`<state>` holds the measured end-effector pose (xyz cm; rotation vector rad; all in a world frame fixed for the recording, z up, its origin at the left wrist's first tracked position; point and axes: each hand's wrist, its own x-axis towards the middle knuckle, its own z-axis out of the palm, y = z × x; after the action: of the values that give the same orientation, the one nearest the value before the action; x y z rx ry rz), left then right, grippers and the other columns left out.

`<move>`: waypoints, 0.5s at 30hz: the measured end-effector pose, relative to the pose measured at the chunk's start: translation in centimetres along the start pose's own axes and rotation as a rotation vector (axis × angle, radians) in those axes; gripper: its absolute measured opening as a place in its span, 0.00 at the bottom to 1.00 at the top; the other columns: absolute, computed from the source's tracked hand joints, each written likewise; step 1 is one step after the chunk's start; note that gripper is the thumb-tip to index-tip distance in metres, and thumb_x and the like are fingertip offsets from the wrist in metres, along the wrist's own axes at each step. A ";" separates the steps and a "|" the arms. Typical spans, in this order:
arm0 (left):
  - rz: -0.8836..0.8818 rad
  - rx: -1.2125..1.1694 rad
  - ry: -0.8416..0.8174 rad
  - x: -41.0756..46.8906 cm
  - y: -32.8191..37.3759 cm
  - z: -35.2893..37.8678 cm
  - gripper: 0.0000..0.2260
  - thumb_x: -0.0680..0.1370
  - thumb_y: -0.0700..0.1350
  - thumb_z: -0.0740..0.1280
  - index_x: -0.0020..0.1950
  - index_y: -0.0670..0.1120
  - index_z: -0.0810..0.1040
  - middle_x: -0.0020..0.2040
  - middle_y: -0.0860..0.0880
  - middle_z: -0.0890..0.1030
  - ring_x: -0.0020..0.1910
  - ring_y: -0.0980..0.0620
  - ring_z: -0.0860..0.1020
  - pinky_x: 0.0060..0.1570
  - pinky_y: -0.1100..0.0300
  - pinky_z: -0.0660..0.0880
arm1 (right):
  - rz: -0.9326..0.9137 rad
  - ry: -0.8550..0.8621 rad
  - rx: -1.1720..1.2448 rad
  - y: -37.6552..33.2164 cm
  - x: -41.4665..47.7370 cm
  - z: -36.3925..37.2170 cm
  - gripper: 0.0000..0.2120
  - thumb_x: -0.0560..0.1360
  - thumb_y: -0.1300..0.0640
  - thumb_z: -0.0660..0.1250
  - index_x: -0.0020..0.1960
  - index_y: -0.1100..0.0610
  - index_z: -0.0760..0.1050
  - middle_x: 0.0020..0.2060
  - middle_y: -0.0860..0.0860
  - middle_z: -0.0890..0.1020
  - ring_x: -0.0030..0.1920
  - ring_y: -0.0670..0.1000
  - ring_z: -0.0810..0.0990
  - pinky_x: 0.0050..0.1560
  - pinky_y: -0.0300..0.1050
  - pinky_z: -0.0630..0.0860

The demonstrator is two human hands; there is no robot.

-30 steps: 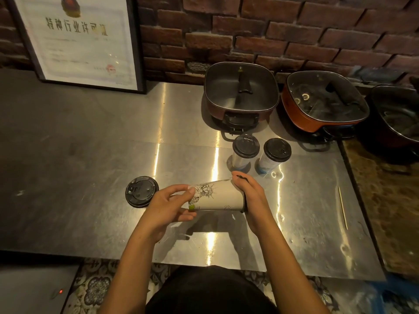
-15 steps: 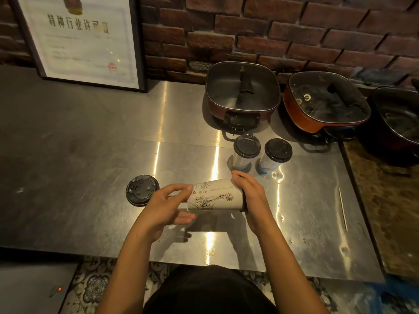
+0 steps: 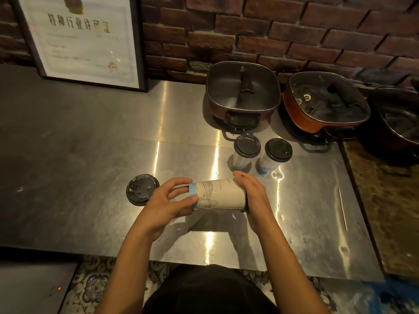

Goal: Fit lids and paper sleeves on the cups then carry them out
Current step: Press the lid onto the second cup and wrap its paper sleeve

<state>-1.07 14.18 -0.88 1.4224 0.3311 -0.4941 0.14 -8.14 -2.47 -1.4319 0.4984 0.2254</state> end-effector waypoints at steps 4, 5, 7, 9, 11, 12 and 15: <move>-0.060 0.009 0.022 0.1 0.0 0.2 0.16 0.77 0.47 0.74 0.64 0.49 0.80 0.57 0.42 0.86 0.49 0.40 0.88 0.52 0.47 0.85 | -0.024 -0.002 -0.018 -0.2 -0.1 0.1 0.08 0.76 0.46 0.69 0.54 0.44 0.81 0.55 0.49 0.83 0.56 0.53 0.82 0.51 0.52 0.82; -0.038 0.013 0.013 0.0 -0.1 0.1 0.16 0.76 0.45 0.74 0.64 0.49 0.80 0.59 0.43 0.85 0.51 0.41 0.87 0.50 0.50 0.85 | -0.028 -0.006 -0.023 -0.3 -0.2 0.1 0.08 0.77 0.46 0.68 0.54 0.45 0.81 0.55 0.49 0.83 0.56 0.53 0.82 0.48 0.49 0.81; 0.031 0.034 0.004 -0.3 -0.2 -0.1 0.17 0.75 0.40 0.75 0.63 0.51 0.80 0.61 0.47 0.84 0.55 0.43 0.85 0.46 0.56 0.84 | -0.024 -0.011 -0.014 -0.4 -0.2 0.0 0.05 0.80 0.50 0.67 0.54 0.45 0.80 0.54 0.51 0.83 0.55 0.52 0.82 0.44 0.44 0.80; 0.039 0.034 0.017 -0.3 -0.1 0.1 0.17 0.76 0.41 0.75 0.63 0.51 0.80 0.61 0.47 0.83 0.54 0.44 0.86 0.46 0.54 0.84 | -0.019 -0.014 0.010 -0.5 -0.2 0.0 0.06 0.81 0.52 0.65 0.53 0.46 0.81 0.54 0.52 0.83 0.52 0.51 0.83 0.40 0.42 0.80; -0.013 0.022 0.050 -0.1 0.2 0.4 0.15 0.77 0.46 0.74 0.63 0.49 0.80 0.58 0.44 0.85 0.47 0.44 0.88 0.44 0.54 0.85 | -0.025 -0.014 0.016 -0.5 -0.2 0.1 0.06 0.81 0.53 0.66 0.53 0.47 0.81 0.53 0.53 0.84 0.51 0.51 0.83 0.40 0.42 0.81; -0.032 0.020 0.060 -0.1 0.3 0.5 0.14 0.77 0.47 0.73 0.63 0.48 0.80 0.56 0.42 0.86 0.45 0.43 0.88 0.41 0.56 0.85 | -0.027 -0.016 0.019 -0.5 -0.2 0.1 0.05 0.81 0.53 0.66 0.52 0.47 0.81 0.53 0.53 0.84 0.51 0.51 0.84 0.41 0.43 0.81; 0.014 0.022 0.044 -0.4 0.4 0.4 0.14 0.77 0.42 0.74 0.62 0.48 0.80 0.58 0.44 0.85 0.46 0.44 0.88 0.37 0.61 0.82 | -0.037 -0.014 0.029 -0.6 -0.3 0.3 0.09 0.75 0.46 0.69 0.53 0.46 0.81 0.54 0.53 0.84 0.53 0.53 0.84 0.40 0.43 0.81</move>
<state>-1.21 13.83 -0.33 1.4574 0.3519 -0.4568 0.18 -7.86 -1.81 -1.4096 0.4612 0.1978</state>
